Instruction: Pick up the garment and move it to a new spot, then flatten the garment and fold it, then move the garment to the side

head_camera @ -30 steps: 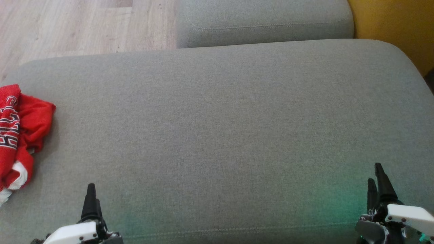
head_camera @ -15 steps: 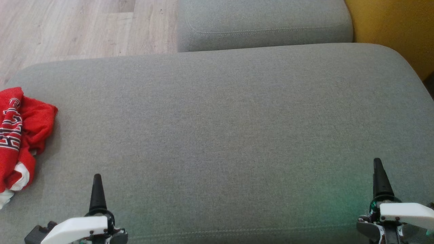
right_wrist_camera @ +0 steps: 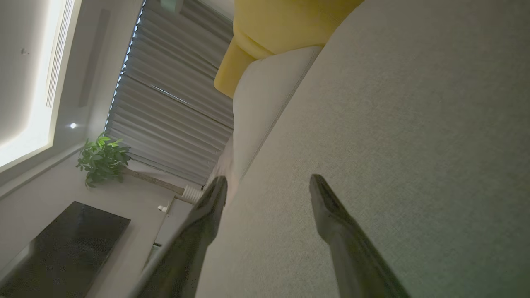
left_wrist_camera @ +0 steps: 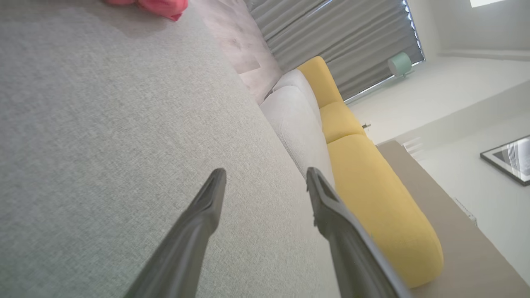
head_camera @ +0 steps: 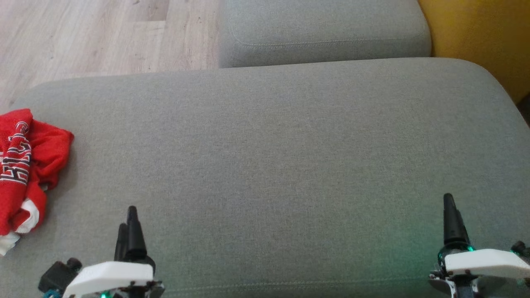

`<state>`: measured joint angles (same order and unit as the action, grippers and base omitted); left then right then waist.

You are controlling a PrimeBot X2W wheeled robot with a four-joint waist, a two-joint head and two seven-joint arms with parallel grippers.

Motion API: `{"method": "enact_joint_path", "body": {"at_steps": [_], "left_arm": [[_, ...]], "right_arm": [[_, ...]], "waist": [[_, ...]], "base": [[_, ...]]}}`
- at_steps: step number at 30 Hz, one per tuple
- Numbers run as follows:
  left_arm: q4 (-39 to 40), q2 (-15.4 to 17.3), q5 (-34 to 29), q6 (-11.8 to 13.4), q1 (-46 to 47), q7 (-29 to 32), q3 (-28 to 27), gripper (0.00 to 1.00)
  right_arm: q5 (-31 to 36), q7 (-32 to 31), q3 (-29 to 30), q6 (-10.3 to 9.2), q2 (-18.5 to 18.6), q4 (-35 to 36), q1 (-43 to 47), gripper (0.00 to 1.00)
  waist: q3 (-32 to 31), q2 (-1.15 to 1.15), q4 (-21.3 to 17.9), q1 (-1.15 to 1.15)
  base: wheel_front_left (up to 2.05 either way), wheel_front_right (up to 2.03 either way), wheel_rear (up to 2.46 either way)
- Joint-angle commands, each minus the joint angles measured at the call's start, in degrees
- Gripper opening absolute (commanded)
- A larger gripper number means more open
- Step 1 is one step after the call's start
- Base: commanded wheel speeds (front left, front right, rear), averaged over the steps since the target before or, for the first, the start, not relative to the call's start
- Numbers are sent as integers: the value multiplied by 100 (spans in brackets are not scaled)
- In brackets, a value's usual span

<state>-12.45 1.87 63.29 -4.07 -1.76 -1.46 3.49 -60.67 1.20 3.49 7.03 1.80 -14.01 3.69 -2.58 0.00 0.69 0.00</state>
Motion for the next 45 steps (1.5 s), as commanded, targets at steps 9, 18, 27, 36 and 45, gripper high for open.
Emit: {"method": "enact_joint_path", "body": {"at_steps": [9,18,27,36,45], "left_arm": [[261,67,-1024,-28,43,-184,123,100],[236,105,-1729,-12,-81,-336,207,100],[136,147,-2377,1,-152,-487,301,100],[112,167,-3032,31,-184,-638,433,100],[78,185,-3647,80,-230,-790,537,100]], "right_arm": [[813,204,-232,21,70,284,-95,100],[1534,356,-383,24,75,284,-43,100],[2226,508,-495,27,80,250,6,100],[2943,648,-581,31,85,87,67,100],[3608,663,-658,34,90,17,66,100]], "waist": [[-56,0,14,0],[-119,0,31,0],[-173,0,55,0],[-233,0,70,0],[-294,0,93,0]], "base": [[0,0,0],[0,0,0],[0,0,0],[0,0,0],[0,0,0]]}}
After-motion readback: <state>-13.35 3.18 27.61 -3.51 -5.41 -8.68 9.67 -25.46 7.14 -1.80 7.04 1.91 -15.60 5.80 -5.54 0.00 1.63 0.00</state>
